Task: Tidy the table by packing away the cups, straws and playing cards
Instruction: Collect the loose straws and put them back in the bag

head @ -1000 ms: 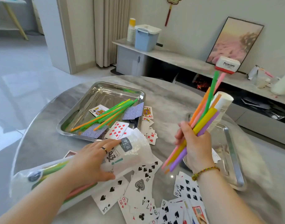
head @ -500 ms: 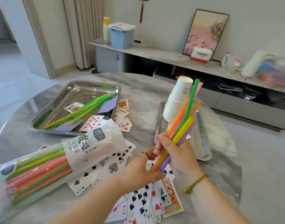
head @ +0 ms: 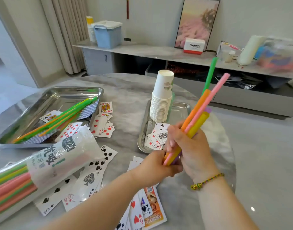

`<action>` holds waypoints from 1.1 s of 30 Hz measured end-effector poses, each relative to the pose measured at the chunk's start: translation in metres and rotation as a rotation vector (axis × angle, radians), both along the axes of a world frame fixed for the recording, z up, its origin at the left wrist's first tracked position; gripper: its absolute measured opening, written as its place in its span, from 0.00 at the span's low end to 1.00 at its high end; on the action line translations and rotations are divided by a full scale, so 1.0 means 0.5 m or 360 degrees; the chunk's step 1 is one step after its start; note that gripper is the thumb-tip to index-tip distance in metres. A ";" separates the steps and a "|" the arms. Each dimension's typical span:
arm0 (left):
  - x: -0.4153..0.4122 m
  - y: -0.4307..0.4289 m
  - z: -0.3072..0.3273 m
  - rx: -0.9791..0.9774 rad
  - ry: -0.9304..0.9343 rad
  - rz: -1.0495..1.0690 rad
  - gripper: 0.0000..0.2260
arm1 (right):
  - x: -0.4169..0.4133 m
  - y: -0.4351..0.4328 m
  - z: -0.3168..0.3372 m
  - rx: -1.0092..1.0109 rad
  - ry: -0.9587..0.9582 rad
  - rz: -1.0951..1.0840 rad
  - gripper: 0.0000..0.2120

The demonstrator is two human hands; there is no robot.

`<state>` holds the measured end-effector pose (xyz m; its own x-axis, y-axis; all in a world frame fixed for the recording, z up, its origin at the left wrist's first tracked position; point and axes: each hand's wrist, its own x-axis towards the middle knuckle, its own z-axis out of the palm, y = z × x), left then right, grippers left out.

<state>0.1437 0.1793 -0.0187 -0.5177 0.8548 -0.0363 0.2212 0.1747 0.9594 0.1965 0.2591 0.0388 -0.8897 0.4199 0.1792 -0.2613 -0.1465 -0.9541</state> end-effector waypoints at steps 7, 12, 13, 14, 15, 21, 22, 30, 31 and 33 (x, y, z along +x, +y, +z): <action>-0.010 -0.004 -0.032 0.0074 0.0071 0.0064 0.15 | -0.018 -0.010 -0.030 0.0230 -0.0192 0.0103 0.07; -0.011 -0.005 -0.046 -0.0100 -0.0027 0.0077 0.13 | -0.029 -0.013 -0.046 0.0187 -0.0202 -0.0080 0.11; -0.011 -0.005 -0.046 -0.0124 -0.0047 0.0071 0.13 | -0.029 -0.011 -0.046 0.0179 -0.0196 -0.0081 0.11; -0.010 -0.006 -0.045 -0.0136 -0.0058 0.0055 0.14 | -0.027 -0.007 -0.046 0.0170 -0.0191 -0.0060 0.10; -0.010 -0.007 -0.043 -0.0139 -0.0058 0.0034 0.13 | -0.026 -0.004 -0.045 0.0152 -0.0187 -0.0016 0.09; -0.028 -0.034 -0.041 -0.0169 -0.0040 -0.0043 0.10 | -0.027 0.013 -0.037 0.0006 -0.0108 0.0034 0.14; -0.032 -0.039 -0.047 -0.0169 -0.0012 -0.0024 0.10 | -0.027 0.013 -0.034 0.0029 -0.0087 0.0051 0.13; -0.021 -0.040 -0.059 -0.0159 -0.0050 0.0068 0.14 | -0.034 -0.003 -0.058 0.0270 -0.0385 0.0256 0.17; -0.022 -0.042 -0.056 -0.0168 -0.0029 0.0065 0.13 | -0.037 -0.005 -0.058 0.0181 -0.0352 0.0204 0.19; -0.028 -0.049 -0.051 -0.0161 -0.0021 0.0074 0.13 | -0.044 -0.008 -0.057 -0.0072 -0.0217 0.0071 0.18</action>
<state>0.1295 0.1548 -0.0441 -0.5556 0.8215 -0.1283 0.1983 0.2808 0.9391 0.1745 0.2552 0.0102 -0.9225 0.3842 0.0369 -0.1217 -0.1990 -0.9724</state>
